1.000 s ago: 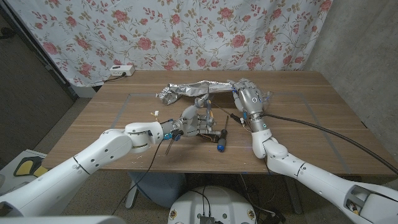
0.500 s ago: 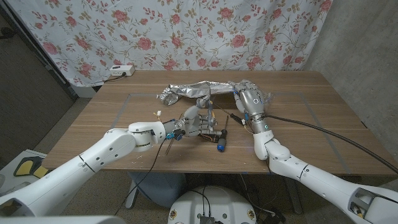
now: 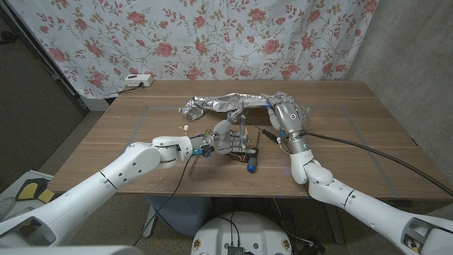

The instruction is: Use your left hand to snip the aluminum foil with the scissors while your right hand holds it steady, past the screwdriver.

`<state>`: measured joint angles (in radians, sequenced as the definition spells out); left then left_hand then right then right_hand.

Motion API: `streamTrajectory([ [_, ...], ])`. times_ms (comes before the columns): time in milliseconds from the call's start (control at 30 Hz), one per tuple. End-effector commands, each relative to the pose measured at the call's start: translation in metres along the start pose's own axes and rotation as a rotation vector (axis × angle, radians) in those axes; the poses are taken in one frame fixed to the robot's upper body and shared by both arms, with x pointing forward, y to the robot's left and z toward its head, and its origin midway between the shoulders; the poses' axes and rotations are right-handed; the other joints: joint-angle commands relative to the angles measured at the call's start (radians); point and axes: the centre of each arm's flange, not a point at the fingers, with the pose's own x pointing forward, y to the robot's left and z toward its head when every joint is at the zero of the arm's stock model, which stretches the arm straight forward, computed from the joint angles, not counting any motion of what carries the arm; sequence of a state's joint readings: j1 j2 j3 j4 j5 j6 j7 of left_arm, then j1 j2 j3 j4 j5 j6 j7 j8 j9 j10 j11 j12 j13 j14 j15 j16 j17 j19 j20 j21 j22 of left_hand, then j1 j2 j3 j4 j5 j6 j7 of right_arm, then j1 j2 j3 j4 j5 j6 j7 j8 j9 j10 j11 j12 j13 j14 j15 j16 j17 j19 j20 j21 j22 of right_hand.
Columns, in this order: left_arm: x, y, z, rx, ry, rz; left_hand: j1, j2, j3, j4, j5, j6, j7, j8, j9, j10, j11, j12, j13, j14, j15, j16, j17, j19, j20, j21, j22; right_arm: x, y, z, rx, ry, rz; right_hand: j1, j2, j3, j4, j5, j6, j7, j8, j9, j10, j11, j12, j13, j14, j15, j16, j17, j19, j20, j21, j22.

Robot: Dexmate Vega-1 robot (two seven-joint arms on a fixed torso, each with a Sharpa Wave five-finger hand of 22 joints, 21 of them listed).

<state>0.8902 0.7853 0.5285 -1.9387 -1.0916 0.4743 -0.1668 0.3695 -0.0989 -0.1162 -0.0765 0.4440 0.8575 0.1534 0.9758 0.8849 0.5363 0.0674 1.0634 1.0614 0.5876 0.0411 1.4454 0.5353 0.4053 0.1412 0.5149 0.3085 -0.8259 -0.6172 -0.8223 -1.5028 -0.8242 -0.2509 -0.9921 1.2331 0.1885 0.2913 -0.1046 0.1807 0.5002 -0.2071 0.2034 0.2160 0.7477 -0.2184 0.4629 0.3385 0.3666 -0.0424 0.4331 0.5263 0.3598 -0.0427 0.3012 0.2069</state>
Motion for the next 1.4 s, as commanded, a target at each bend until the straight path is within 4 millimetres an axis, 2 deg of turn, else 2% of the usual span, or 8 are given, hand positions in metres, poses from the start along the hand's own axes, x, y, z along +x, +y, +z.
streamTrajectory([
  [33, 0.005, 0.002, 0.0, -0.033, 0.026, -0.029, -0.011, 0.0, -0.22, 0.219, -0.002, 0.004, 0.004, -0.004, 0.005, 0.069, -0.06, 0.316, 0.119, 0.0, 0.0, 0.005, 0.004, -0.002, 0.003, 0.007, 0.005, -0.003, -0.004, 0.0, -0.007, -0.009, -0.006, 0.01, 0.002, 0.004, 0.001, 0.001, 0.004, 0.002, -0.004, 0.005, -0.006, -0.001, 0.009, 0.002, 0.002, -0.192, -0.004, 0.005, -0.001, -0.07, 0.009, 0.004],
  [367, 0.003, 0.006, 0.001, -0.044, 0.031, -0.036, -0.01, 0.001, -0.219, 0.219, -0.002, 0.007, 0.006, -0.008, 0.001, 0.07, -0.06, 0.312, 0.113, 0.0, 0.001, 0.005, 0.006, -0.002, 0.003, 0.007, 0.006, -0.008, -0.006, -0.001, -0.018, -0.01, -0.007, 0.01, 0.003, 0.005, 0.002, 0.002, 0.004, 0.002, -0.004, 0.005, -0.006, -0.001, 0.01, 0.002, 0.003, -0.192, -0.004, 0.007, -0.001, -0.071, 0.01, 0.004],
  [1000, -0.006, 0.019, 0.004, -0.065, 0.036, -0.064, -0.008, 0.005, -0.218, 0.218, -0.003, 0.003, 0.0, -0.01, 0.008, 0.071, -0.06, 0.31, 0.114, -0.001, -0.001, 0.003, 0.004, -0.003, 0.004, 0.008, 0.007, 0.001, -0.002, 0.011, -0.022, -0.008, -0.027, 0.012, 0.003, 0.007, 0.003, 0.002, 0.002, 0.002, -0.004, 0.006, -0.009, -0.001, 0.011, 0.001, 0.005, -0.192, -0.005, 0.012, 0.0, -0.073, 0.013, 0.004],
  [1033, -0.006, 0.02, 0.004, -0.062, 0.038, -0.067, -0.008, 0.005, -0.218, 0.218, -0.003, 0.015, 0.006, -0.013, -0.002, 0.072, -0.061, 0.309, 0.113, 0.0, 0.0, 0.001, -0.001, -0.004, 0.004, 0.008, 0.007, 0.001, -0.002, 0.012, -0.021, -0.009, -0.029, 0.012, 0.003, 0.007, 0.003, 0.002, 0.002, 0.002, -0.004, 0.006, -0.01, -0.001, 0.011, 0.001, 0.005, -0.192, -0.005, 0.012, 0.002, -0.073, 0.014, 0.004],
  [1400, -0.002, 0.019, 0.006, -0.059, 0.057, -0.069, -0.005, 0.007, -0.218, 0.218, -0.004, 0.009, 0.004, -0.009, 0.013, 0.071, -0.058, 0.309, 0.116, -0.001, 0.001, 0.004, 0.005, -0.004, 0.004, 0.009, 0.008, -0.005, 0.0, 0.011, -0.022, -0.003, -0.03, 0.012, 0.002, 0.008, 0.004, 0.002, 0.002, 0.002, -0.004, 0.007, -0.011, -0.001, 0.012, 0.001, 0.006, -0.192, -0.006, 0.015, 0.006, -0.075, 0.017, 0.003],
])
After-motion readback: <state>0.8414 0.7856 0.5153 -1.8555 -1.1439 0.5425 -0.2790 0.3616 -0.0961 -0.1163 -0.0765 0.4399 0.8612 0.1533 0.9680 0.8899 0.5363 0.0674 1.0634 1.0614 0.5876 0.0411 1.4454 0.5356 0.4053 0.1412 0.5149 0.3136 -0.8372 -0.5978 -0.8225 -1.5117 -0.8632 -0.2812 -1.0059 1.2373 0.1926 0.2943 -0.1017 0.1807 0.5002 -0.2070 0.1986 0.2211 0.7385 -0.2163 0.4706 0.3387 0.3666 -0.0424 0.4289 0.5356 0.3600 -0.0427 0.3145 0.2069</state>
